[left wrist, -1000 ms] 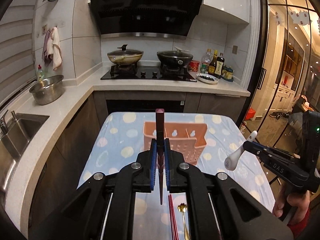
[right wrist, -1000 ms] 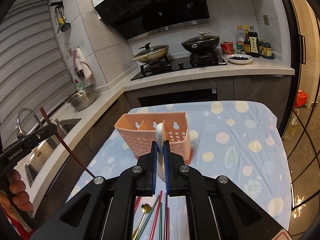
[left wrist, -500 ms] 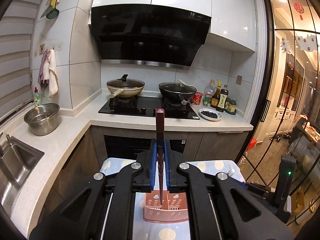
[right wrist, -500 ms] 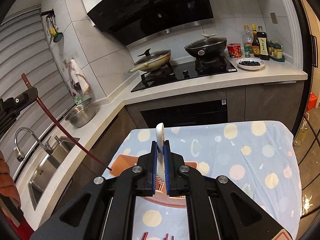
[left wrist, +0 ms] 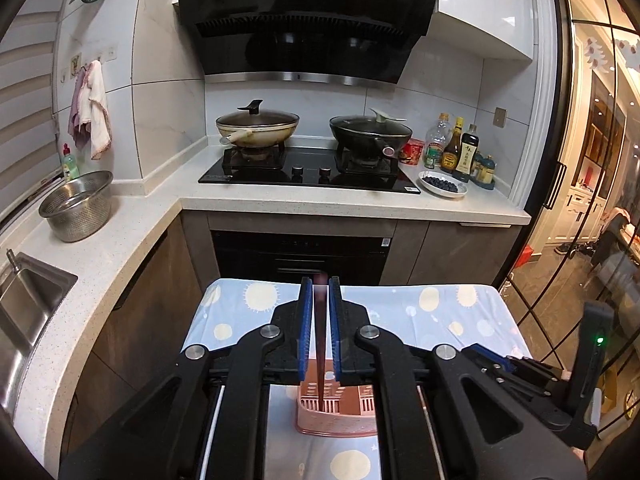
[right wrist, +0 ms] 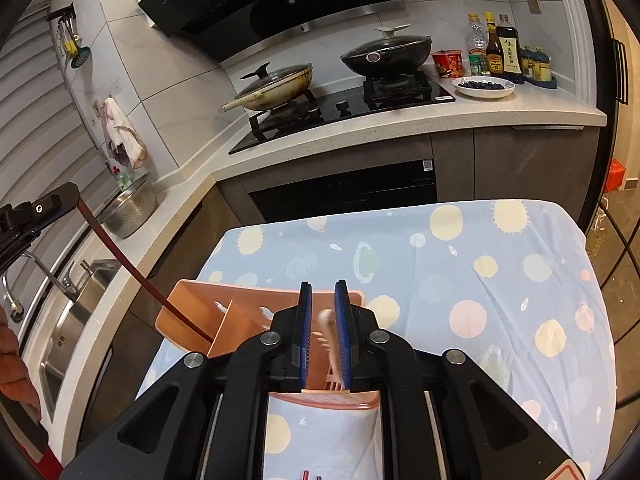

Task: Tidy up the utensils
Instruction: 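Lower the chopstick into the caddy and open the left gripper while the right gripper releases the spoon inside, then move the left gripper to a dark red chopstick while the right gripper moves to a brown chopstick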

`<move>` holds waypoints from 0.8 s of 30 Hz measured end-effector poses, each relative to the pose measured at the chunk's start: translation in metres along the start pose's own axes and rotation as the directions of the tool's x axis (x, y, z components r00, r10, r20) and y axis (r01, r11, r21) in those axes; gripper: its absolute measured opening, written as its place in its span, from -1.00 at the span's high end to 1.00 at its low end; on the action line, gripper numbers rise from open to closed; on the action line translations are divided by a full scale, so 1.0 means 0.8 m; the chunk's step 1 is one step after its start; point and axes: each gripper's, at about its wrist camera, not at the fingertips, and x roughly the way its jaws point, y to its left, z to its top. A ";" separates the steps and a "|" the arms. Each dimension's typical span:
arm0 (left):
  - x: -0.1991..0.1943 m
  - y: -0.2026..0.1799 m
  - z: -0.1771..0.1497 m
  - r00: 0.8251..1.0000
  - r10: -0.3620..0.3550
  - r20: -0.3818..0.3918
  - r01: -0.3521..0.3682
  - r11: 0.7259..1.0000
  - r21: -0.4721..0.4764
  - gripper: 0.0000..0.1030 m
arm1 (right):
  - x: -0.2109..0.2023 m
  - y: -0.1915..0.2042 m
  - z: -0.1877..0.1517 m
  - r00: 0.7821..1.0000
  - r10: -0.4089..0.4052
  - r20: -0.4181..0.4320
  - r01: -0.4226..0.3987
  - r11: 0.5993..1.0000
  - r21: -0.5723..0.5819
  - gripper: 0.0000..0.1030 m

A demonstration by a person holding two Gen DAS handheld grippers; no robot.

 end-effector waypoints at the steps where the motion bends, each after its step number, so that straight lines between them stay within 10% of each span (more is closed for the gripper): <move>1: -0.001 0.001 0.000 1.000 0.004 -0.003 -0.004 1.000 -0.003 0.77 | -0.004 0.001 -0.001 1.000 -0.002 0.004 0.002 1.000 -0.002 0.65; 6: -0.015 0.004 -0.005 1.000 0.011 0.005 -0.011 1.000 -0.015 0.43 | -0.027 0.010 -0.007 1.000 -0.012 0.022 0.013 0.999 -0.033 0.61; 24: -0.084 0.007 -0.128 0.996 0.001 -0.091 0.000 1.000 0.009 0.35 | -0.124 0.027 -0.126 0.998 -0.063 0.018 0.065 0.992 -0.105 0.50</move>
